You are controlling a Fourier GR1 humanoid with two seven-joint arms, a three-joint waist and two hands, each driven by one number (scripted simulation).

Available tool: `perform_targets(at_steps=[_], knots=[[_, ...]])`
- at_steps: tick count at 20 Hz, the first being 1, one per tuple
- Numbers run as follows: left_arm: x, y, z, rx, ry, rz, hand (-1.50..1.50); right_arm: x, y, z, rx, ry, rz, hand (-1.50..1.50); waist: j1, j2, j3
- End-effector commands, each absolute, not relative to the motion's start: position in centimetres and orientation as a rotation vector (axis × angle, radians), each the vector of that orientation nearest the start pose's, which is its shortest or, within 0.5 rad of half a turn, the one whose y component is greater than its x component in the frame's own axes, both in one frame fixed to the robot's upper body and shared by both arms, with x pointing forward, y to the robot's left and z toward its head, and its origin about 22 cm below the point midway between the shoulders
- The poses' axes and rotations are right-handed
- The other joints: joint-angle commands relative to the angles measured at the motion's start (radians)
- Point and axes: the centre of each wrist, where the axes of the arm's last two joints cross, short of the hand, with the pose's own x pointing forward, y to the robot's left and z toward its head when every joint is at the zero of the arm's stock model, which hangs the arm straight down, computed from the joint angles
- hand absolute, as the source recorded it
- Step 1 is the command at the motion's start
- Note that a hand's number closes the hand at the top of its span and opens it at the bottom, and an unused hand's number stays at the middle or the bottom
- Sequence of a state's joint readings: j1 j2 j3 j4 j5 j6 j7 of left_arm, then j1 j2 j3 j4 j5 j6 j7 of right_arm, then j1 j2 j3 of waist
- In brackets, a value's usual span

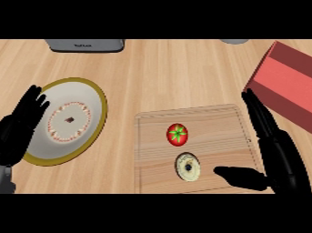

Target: Pick the tomato from the cutting board and place it in the cardboard box

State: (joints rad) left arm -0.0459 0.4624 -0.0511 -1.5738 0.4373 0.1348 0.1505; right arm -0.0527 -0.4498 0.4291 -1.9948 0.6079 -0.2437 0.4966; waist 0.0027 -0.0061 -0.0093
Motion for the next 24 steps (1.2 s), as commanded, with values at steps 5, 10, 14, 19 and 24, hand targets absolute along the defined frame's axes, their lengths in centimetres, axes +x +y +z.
perform_targets(at_steps=[5,10,14,19,24], knots=[[25.4,31.5,5.1,0.039,-1.455,0.023,0.00,22.1,-14.6,13.3,-0.830,-1.185,0.942,-1.50,0.033,0.006,0.002],[25.9,31.8,5.6,0.047,-1.450,0.027,0.00,23.8,-9.4,16.0,-0.759,-1.065,0.956,-1.50,0.019,0.006,0.007],[25.1,32.0,6.7,0.048,-1.450,0.036,0.00,24.8,-7.7,15.7,-0.710,-0.995,0.948,-1.50,0.015,0.003,0.008],[25.8,32.7,5.8,0.058,-1.449,0.046,0.00,26.4,-7.3,14.0,-0.705,-0.909,0.964,-1.50,0.003,0.007,0.008],[25.1,30.6,5.2,0.034,-1.427,0.062,0.00,25.7,-7.3,14.9,-0.695,-0.897,0.976,-1.50,-0.003,0.003,0.009]])
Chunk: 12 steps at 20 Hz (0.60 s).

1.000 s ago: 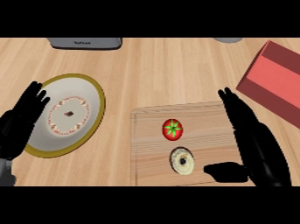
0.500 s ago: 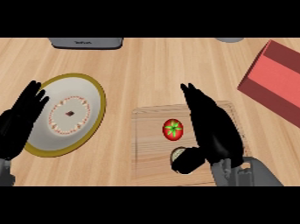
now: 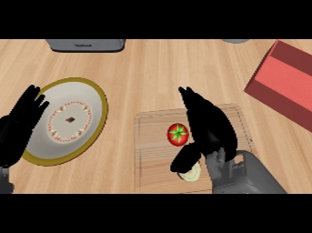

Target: Pick the tomato from the cutting board and place it in the cardboard box

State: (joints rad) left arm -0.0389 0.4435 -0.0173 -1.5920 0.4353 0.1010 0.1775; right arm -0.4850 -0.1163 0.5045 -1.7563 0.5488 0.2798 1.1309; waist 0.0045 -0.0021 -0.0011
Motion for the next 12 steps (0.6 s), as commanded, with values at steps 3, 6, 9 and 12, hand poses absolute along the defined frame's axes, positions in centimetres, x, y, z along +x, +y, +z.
perform_targets(at_steps=[3,6,9,12], knots=[[25.4,30.5,5.5,0.060,-1.428,0.049,0.00,25.6,-7.4,15.4,-0.680,-0.905,0.989,-1.50,-0.008,-0.001,0.001],[23.7,31.3,4.3,0.044,-1.444,0.040,0.00,26.4,-9.4,14.2,-0.676,-0.930,0.970,-1.50,-0.002,0.000,0.001],[25.4,32.2,5.6,0.058,-1.435,0.051,0.00,25.5,-6.4,14.1,-0.696,-0.942,0.985,-1.50,-0.003,0.000,0.001],[24.0,30.2,3.7,0.061,-1.423,0.060,0.00,25.1,-6.7,12.7,-0.693,-0.959,0.996,-1.50,-0.002,0.000,0.001]])
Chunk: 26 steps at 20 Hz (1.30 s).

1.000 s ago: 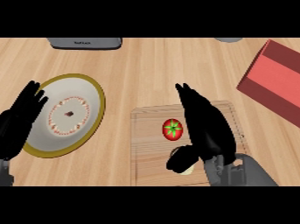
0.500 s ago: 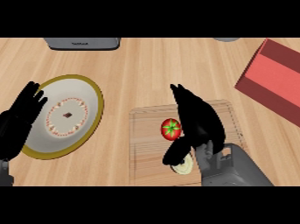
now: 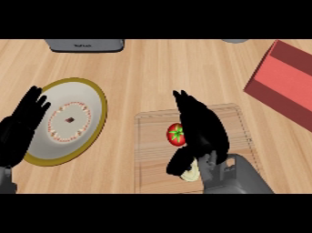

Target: Pick the tomato from the cutting board and place it in the cardboard box

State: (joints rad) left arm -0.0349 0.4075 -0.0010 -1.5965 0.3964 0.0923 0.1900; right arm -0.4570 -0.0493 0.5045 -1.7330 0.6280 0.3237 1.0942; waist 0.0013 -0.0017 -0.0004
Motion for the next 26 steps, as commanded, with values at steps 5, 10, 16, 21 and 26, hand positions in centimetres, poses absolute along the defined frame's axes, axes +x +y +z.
perform_targets(at_steps=[5,10,16,21,26], knots=[[23.9,31.7,3.5,0.062,-1.445,0.053,0.00,26.4,-6.1,10.5,-0.740,-0.928,1.031,-1.50,0.005,0.002,0.000],[25.3,31.3,5.9,0.065,-1.446,0.050,0.00,27.3,-5.6,11.1,-0.754,-0.885,1.053,-1.50,0.002,0.001,0.000],[24.6,32.5,5.1,0.045,-1.441,0.031,0.00,28.3,-4.8,10.3,-0.754,-0.850,1.035,-1.50,0.007,0.002,0.000],[24.5,32.3,4.9,0.046,-1.446,0.041,0.00,28.7,-4.6,11.7,-0.776,-0.808,1.046,-1.50,0.005,0.001,0.000],[23.9,31.3,4.1,0.049,-1.446,0.039,0.00,28.8,-4.9,9.7,-0.757,-0.780,1.064,-1.50,0.003,0.001,0.000]])
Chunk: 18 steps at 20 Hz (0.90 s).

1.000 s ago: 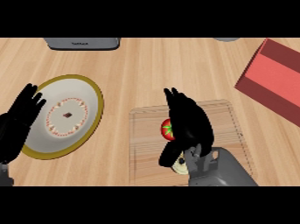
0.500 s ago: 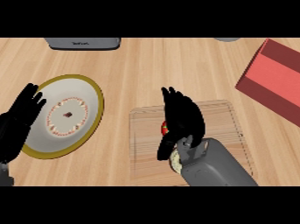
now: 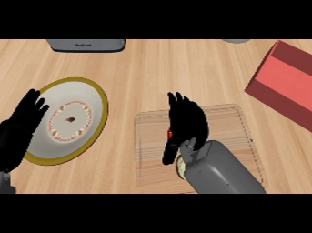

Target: Pick the tomato from the cutting board and place it in the cardboard box

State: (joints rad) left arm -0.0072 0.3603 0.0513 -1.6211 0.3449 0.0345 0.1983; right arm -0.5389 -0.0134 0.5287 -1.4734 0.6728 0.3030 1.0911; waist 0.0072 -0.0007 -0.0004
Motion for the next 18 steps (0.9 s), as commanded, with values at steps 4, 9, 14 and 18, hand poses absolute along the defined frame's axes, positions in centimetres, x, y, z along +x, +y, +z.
perform_targets(at_steps=[4,9,14,18], knots=[[24.6,32.3,4.9,0.053,-1.436,0.053,0.00,28.6,-5.6,8.1,-0.752,-0.765,1.078,-1.50,-0.005,0.001,0.000],[23.8,32.4,4.5,0.039,-1.458,0.036,0.00,29.1,-5.6,9.0,-0.730,-0.736,1.095,-1.50,0.000,0.000,0.000],[24.1,31.9,4.8,0.052,-1.437,0.028,0.00,28.5,-5.0,5.5,-0.744,-0.732,1.088,-1.50,0.000,0.001,0.000],[24.8,31.2,4.9,0.056,-1.450,0.035,0.00,28.9,-5.9,7.3,-0.737,-0.735,1.072,-1.50,-0.005,0.000,0.000]])
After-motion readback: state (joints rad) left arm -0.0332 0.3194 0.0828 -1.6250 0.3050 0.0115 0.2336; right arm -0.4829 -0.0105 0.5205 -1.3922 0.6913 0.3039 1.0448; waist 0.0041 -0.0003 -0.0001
